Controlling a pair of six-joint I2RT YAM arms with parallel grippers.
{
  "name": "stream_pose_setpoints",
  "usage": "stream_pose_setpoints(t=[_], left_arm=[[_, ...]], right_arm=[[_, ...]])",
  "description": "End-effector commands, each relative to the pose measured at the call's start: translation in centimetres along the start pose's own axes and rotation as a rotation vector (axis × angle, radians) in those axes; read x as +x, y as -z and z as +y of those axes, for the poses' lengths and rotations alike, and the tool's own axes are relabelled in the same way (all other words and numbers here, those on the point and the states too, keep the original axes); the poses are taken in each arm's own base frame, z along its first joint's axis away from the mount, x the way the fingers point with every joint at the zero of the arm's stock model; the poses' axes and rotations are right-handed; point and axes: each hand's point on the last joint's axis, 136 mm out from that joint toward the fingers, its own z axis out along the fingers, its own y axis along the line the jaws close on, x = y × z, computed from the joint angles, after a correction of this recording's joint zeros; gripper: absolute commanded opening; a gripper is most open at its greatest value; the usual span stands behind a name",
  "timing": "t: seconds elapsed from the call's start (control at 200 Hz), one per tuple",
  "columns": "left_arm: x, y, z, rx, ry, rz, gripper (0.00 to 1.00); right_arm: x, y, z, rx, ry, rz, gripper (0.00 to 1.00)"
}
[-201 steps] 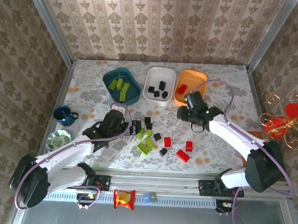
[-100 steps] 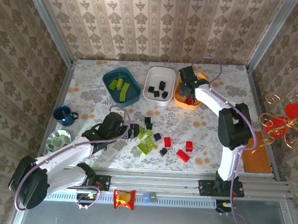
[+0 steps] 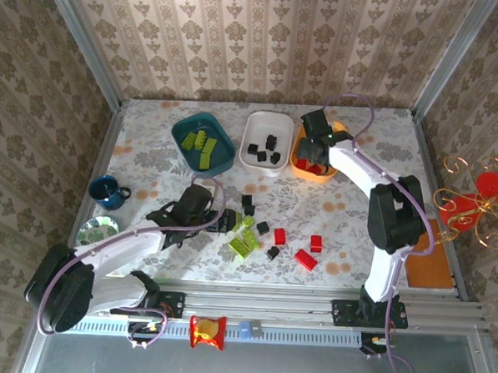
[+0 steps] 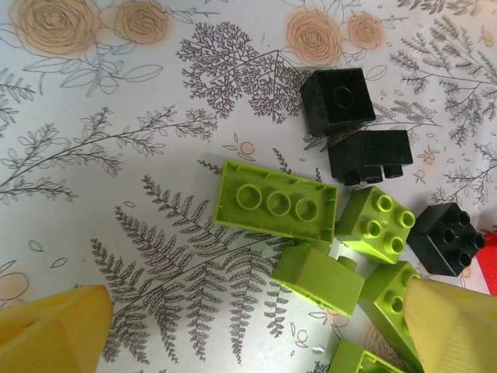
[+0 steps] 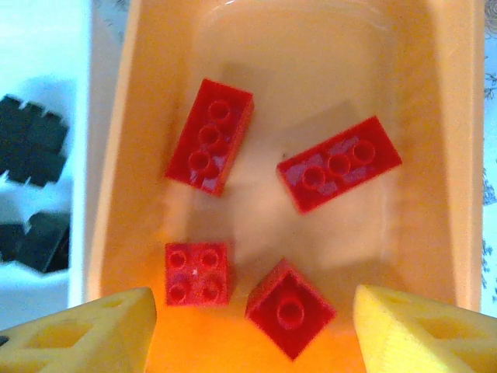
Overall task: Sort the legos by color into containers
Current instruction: Place the lego in the container, then pick up the lego from the center of the table.
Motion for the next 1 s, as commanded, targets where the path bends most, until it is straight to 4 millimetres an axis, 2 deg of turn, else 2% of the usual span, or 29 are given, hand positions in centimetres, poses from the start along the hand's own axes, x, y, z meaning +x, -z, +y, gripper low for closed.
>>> stream_pose_setpoints(t=[0.0,0.215,0.43,0.63,0.74,0.995], left_arm=[[-2.7,-0.5,-1.9,0.035,-0.06,-0.027,0.92],[-4.5,-3.8,-3.5,-0.023,-0.149,0.039,0.88],[-4.6,-7.3,-3.5,-0.137,-0.215,0.109,0.87],[-3.6,-9.4,-2.6,-0.179,-0.214,0.155,0.81],[-3.0,-10.1,-2.2,-0.19,-0.214,0.171,0.77],[-2.4,-10.8,-1.5,-0.186,-0.193,0.177,0.55]], right_arm=[[0.9,2.6,0.9,-0.066,-0.011,-0.03,0.69],[3.7,4.3,0.5,-0.128,-0.045,-0.021,0.69],[4.1,6.0,-0.5,-0.132,-0.038,-0.045,0.7],[4.1,7.1,-0.8,-0.151,-0.04,-0.066,0.7],[4.1,7.5,-0.9,-0.155,-0.041,-0.073,0.7],[4.2,7.6,-1.0,-0.161,-0.041,-0.073,0.7]])
